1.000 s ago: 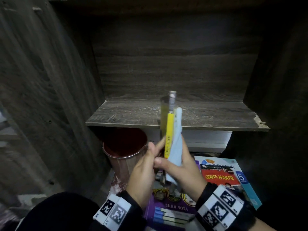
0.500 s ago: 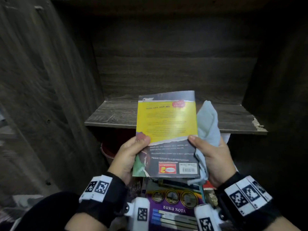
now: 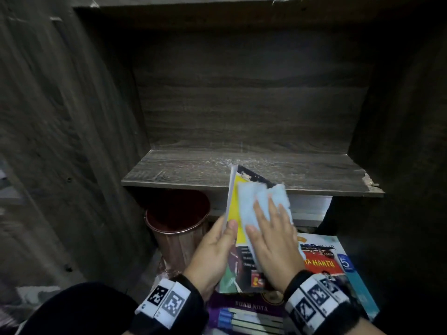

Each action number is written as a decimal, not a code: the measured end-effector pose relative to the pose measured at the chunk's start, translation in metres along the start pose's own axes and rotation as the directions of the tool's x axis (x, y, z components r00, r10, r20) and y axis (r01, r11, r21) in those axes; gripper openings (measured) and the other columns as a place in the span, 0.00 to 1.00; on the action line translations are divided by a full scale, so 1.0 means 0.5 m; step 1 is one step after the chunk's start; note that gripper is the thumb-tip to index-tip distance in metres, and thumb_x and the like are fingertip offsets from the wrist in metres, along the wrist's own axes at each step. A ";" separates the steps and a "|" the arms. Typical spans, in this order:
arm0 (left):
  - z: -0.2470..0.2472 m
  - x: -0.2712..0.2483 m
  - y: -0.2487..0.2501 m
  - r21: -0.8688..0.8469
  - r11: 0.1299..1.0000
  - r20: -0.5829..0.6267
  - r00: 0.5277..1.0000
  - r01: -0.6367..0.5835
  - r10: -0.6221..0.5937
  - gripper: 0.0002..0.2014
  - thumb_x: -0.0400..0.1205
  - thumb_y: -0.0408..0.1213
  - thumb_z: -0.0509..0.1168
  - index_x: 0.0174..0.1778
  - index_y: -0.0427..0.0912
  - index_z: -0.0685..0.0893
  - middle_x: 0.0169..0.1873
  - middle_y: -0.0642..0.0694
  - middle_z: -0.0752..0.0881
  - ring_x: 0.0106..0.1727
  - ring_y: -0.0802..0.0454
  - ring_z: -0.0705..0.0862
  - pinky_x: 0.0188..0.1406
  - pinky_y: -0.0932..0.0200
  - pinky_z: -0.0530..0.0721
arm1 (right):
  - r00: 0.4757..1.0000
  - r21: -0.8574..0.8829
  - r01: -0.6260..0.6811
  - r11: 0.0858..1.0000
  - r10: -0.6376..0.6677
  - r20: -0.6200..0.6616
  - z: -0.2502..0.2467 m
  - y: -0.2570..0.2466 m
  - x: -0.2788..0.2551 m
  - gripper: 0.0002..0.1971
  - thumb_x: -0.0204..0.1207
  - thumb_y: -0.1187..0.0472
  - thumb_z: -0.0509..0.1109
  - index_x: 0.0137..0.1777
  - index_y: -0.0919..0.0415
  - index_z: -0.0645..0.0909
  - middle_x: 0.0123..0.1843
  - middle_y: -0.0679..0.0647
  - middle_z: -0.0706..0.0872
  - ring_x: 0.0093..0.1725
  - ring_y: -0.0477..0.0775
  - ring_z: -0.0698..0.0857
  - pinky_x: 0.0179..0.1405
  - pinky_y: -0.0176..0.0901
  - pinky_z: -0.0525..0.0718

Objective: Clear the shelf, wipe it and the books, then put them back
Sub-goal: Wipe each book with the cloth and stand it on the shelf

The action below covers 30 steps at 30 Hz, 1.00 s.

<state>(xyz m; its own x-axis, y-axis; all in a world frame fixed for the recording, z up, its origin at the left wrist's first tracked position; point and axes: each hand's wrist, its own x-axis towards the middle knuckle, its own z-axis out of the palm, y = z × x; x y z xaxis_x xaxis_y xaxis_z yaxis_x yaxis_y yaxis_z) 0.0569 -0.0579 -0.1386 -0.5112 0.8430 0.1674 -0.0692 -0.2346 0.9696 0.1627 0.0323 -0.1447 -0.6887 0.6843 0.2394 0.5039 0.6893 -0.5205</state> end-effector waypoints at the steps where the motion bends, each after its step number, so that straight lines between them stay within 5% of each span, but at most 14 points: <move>1: 0.003 -0.002 -0.003 0.015 1.000 0.021 1.000 -0.007 0.007 0.22 0.81 0.48 0.57 0.69 0.44 0.78 0.60 0.51 0.88 0.63 0.57 0.85 0.60 0.65 0.80 | 0.998 0.026 -0.057 0.998 0.058 -0.035 -0.008 0.007 0.010 0.20 0.78 0.30 0.33 0.67 0.18 0.32 0.78 0.30 0.25 0.83 0.47 0.34 0.81 0.56 0.42; 4: 0.003 -0.004 -0.006 0.016 0.999 0.005 0.999 -0.038 0.038 0.21 0.82 0.49 0.57 0.69 0.45 0.78 0.61 0.51 0.88 0.64 0.55 0.84 0.62 0.65 0.80 | 0.989 0.085 -0.135 0.987 0.139 -0.052 -0.008 0.003 0.010 0.21 0.81 0.33 0.38 0.71 0.22 0.34 0.84 0.38 0.34 0.84 0.52 0.41 0.82 0.58 0.48; 7: -0.003 -0.001 -0.007 -0.061 0.998 -0.043 0.999 -0.007 0.004 0.22 0.79 0.51 0.56 0.65 0.46 0.80 0.56 0.49 0.89 0.56 0.54 0.88 0.49 0.66 0.84 | 1.000 0.019 -0.004 1.000 0.005 -0.010 0.021 -0.031 -0.030 0.28 0.64 0.22 0.21 0.67 0.16 0.29 0.77 0.30 0.26 0.83 0.49 0.35 0.80 0.59 0.45; 9: -0.004 -0.003 -0.010 -0.060 0.998 -0.029 0.999 0.024 -0.026 0.21 0.78 0.52 0.57 0.62 0.47 0.81 0.52 0.50 0.90 0.49 0.55 0.88 0.41 0.66 0.84 | 0.996 -0.017 0.090 0.996 -0.091 -0.014 0.039 -0.031 -0.037 0.30 0.63 0.23 0.19 0.69 0.16 0.28 0.78 0.30 0.26 0.81 0.48 0.38 0.78 0.58 0.49; 12: -0.003 -0.005 -0.013 -0.030 0.999 -0.006 0.999 0.042 -0.042 0.18 0.82 0.47 0.56 0.66 0.50 0.79 0.58 0.58 0.88 0.62 0.63 0.84 0.54 0.72 0.80 | 0.976 0.032 0.151 0.988 -0.145 -0.160 0.024 -0.009 -0.007 0.25 0.80 0.34 0.44 0.78 0.27 0.55 0.83 0.45 0.62 0.76 0.57 0.63 0.71 0.52 0.64; 15: -0.003 0.000 -0.013 0.003 0.997 -0.032 0.997 0.071 -0.071 0.20 0.83 0.53 0.59 0.68 0.50 0.79 0.63 0.51 0.86 0.68 0.53 0.82 0.71 0.53 0.75 | 0.962 0.386 0.096 0.917 0.013 -0.271 -0.022 -0.003 0.029 0.18 0.84 0.57 0.63 0.67 0.33 0.72 0.71 0.48 0.78 0.70 0.49 0.74 0.66 0.36 0.67; 16: -0.005 0.001 -0.012 -0.001 0.997 -0.042 0.996 0.082 -0.082 0.21 0.83 0.55 0.59 0.69 0.50 0.79 0.64 0.50 0.86 0.68 0.51 0.82 0.74 0.46 0.73 | 0.973 0.589 0.039 0.807 0.105 -0.207 -0.043 -0.007 0.037 0.18 0.83 0.60 0.64 0.62 0.33 0.74 0.69 0.47 0.80 0.67 0.46 0.78 0.63 0.35 0.73; 18: -0.008 0.005 -0.009 -0.019 0.995 -0.064 0.993 0.094 -0.095 0.23 0.81 0.54 0.58 0.69 0.48 0.78 0.63 0.50 0.86 0.67 0.52 0.82 0.75 0.43 0.72 | 0.976 0.912 -0.018 0.410 0.205 -0.073 -0.084 -0.011 0.045 0.13 0.82 0.60 0.63 0.60 0.41 0.80 0.64 0.54 0.86 0.59 0.54 0.85 0.55 0.46 0.85; 20: -0.009 0.008 -0.005 -0.055 0.992 -0.069 0.990 0.117 -0.121 0.24 0.79 0.52 0.58 0.70 0.47 0.77 0.63 0.49 0.86 0.67 0.50 0.82 0.76 0.41 0.71 | 0.987 1.000 -0.023 -0.009 0.162 0.024 -0.115 -0.013 0.048 0.15 0.81 0.58 0.61 0.65 0.54 0.79 0.61 0.61 0.87 0.58 0.62 0.87 0.54 0.58 0.87; 22: -0.008 0.010 -0.005 -0.071 0.987 -0.083 0.985 0.147 -0.153 0.25 0.78 0.54 0.59 0.69 0.46 0.78 0.64 0.48 0.86 0.68 0.48 0.82 0.76 0.40 0.70 | 0.988 0.983 -0.033 -0.180 0.143 0.060 -0.122 -0.007 0.050 0.17 0.81 0.57 0.59 0.69 0.56 0.76 0.63 0.61 0.86 0.61 0.62 0.86 0.58 0.59 0.86; 24: -0.006 0.010 -0.005 -0.083 0.982 -0.080 0.982 0.167 -0.174 0.26 0.79 0.58 0.62 0.69 0.47 0.78 0.64 0.47 0.85 0.69 0.46 0.81 0.76 0.39 0.70 | 0.979 0.999 -0.039 0.033 0.201 0.032 -0.102 0.003 0.056 0.17 0.85 0.57 0.57 0.72 0.50 0.74 0.67 0.59 0.84 0.63 0.60 0.85 0.60 0.55 0.85; 27: -0.002 0.009 -0.006 -0.080 0.985 -0.066 0.985 0.151 -0.156 0.25 0.80 0.58 0.62 0.69 0.47 0.79 0.64 0.45 0.86 0.68 0.45 0.82 0.76 0.37 0.70 | 0.984 0.546 -0.043 0.837 0.131 -0.122 -0.048 0.024 0.048 0.20 0.87 0.49 0.53 0.78 0.34 0.60 0.83 0.52 0.63 0.78 0.55 0.66 0.72 0.43 0.68; 28: -0.002 0.009 -0.005 -0.081 0.988 -0.072 0.988 0.133 -0.139 0.24 0.80 0.55 0.60 0.67 0.47 0.80 0.62 0.45 0.86 0.67 0.46 0.82 0.75 0.38 0.71 | 0.995 0.274 -0.002 0.962 0.029 -0.093 -0.027 0.026 0.037 0.21 0.85 0.40 0.47 0.78 0.29 0.53 0.86 0.47 0.50 0.82 0.54 0.56 0.77 0.46 0.60; 30: -0.005 0.007 -0.002 -0.086 0.991 -0.090 0.990 0.098 -0.106 0.23 0.78 0.52 0.58 0.66 0.47 0.80 0.61 0.49 0.87 0.66 0.50 0.84 0.75 0.43 0.73 | 0.992 -0.038 0.126 0.991 -0.125 0.022 0.012 0.015 0.010 0.25 0.74 0.27 0.29 0.73 0.19 0.44 0.83 0.37 0.33 0.84 0.51 0.44 0.80 0.54 0.53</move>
<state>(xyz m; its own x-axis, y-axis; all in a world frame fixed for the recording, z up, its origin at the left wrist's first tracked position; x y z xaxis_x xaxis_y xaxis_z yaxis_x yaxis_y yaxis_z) 0.0531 -0.0557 -0.1394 -0.5762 0.8160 0.0469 -0.1929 -0.1915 0.9624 0.1600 0.0395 -0.1523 -0.7576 0.5872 0.2850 0.4325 0.7787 -0.4545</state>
